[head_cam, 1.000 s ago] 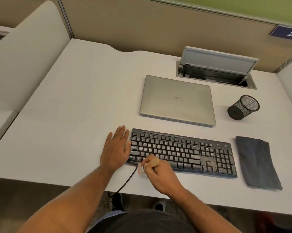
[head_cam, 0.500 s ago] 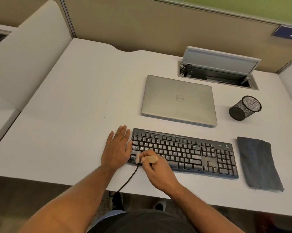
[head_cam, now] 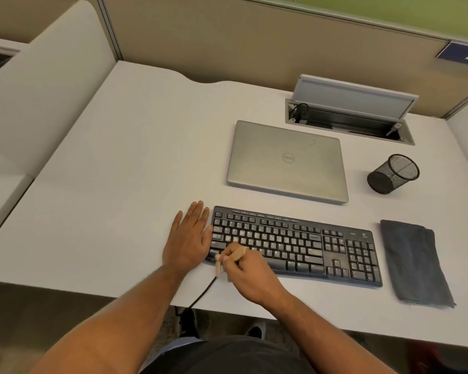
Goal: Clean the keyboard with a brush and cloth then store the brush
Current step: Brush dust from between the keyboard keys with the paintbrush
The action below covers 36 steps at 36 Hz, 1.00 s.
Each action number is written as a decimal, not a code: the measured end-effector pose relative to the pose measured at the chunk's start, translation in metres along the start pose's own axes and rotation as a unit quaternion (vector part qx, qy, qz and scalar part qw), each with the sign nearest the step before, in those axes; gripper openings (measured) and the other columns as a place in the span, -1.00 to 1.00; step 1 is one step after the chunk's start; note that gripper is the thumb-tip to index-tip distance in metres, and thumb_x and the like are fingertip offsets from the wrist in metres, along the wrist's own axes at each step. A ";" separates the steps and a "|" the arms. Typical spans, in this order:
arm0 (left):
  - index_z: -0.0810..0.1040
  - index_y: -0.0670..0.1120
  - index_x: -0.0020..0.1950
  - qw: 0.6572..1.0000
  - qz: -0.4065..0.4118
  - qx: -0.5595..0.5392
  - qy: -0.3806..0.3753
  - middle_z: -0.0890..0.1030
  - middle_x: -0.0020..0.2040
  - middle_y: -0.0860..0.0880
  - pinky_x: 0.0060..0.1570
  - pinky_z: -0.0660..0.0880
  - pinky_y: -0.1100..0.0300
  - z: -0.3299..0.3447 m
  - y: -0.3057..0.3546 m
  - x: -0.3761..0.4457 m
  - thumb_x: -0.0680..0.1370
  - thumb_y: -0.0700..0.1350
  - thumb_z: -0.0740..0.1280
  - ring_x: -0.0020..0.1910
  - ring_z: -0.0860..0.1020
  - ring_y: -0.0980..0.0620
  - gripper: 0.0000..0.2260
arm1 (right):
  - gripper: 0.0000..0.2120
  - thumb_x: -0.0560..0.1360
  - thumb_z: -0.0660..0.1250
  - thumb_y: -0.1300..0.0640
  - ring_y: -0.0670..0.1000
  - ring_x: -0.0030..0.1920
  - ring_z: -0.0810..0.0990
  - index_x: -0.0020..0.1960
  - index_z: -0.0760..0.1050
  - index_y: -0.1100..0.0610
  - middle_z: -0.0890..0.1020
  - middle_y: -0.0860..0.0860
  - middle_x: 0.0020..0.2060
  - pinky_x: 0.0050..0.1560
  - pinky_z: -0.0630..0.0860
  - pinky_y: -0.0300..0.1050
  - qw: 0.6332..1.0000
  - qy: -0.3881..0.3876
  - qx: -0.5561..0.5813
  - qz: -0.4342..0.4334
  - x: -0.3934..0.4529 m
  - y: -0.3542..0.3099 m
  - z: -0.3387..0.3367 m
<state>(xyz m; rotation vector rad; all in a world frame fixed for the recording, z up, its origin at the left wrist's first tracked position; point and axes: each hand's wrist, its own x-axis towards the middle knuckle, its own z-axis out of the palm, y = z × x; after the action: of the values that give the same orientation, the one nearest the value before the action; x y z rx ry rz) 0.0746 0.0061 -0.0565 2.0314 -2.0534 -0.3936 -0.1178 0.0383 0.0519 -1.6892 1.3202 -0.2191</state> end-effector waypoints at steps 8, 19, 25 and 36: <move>0.23 -0.07 0.63 1.000 0.002 0.005 0.000 0.16 0.66 -0.03 0.61 0.03 -0.06 0.000 0.000 0.000 0.67 0.14 -0.17 0.65 0.04 0.04 -0.40 | -0.84 0.69 0.18 0.02 -0.19 -0.18 0.58 0.10 0.55 -0.06 0.61 -0.23 -0.15 -0.20 0.44 -0.30 1.000 0.009 0.004 0.001 -0.004 0.003 -0.002; 0.16 -0.05 0.65 1.000 -0.001 0.013 -0.008 0.09 0.67 -0.02 0.62 -0.03 -0.04 0.001 -0.001 0.001 0.66 0.14 -0.20 0.65 -0.01 0.06 -0.40 | -0.86 0.68 0.20 0.07 -0.32 -0.09 0.56 0.05 0.52 -0.09 0.58 -0.30 -0.13 -0.21 0.39 -0.44 0.999 0.038 -0.025 -0.027 -0.020 0.023 -0.004; 0.18 -0.05 0.65 1.000 0.002 0.005 -0.009 0.09 0.67 -0.01 0.61 -0.01 -0.05 0.000 0.000 0.000 0.67 0.14 -0.18 0.65 -0.02 0.07 -0.41 | -0.81 0.63 0.19 -0.01 -0.20 0.02 0.59 0.15 0.54 -0.09 0.65 -0.22 0.05 0.01 0.52 -0.27 0.997 -0.016 -0.032 -0.075 -0.016 0.014 0.015; 0.13 -0.01 0.66 1.000 0.001 -0.027 -0.015 0.05 0.67 0.03 0.62 -0.11 0.01 0.001 -0.006 0.001 0.66 0.18 -0.22 0.64 -0.09 0.12 -0.38 | -0.82 0.65 0.19 -0.04 -0.18 0.04 0.59 0.20 0.51 -0.11 0.64 -0.21 0.08 0.05 0.55 -0.20 0.995 -0.003 -0.055 -0.089 -0.010 0.017 0.018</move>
<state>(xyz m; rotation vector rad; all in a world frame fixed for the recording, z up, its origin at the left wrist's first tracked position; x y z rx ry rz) 0.0796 0.0047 -0.0598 2.0041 -2.0396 -0.4768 -0.1218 0.0574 0.0331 -1.9019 1.1964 -0.2469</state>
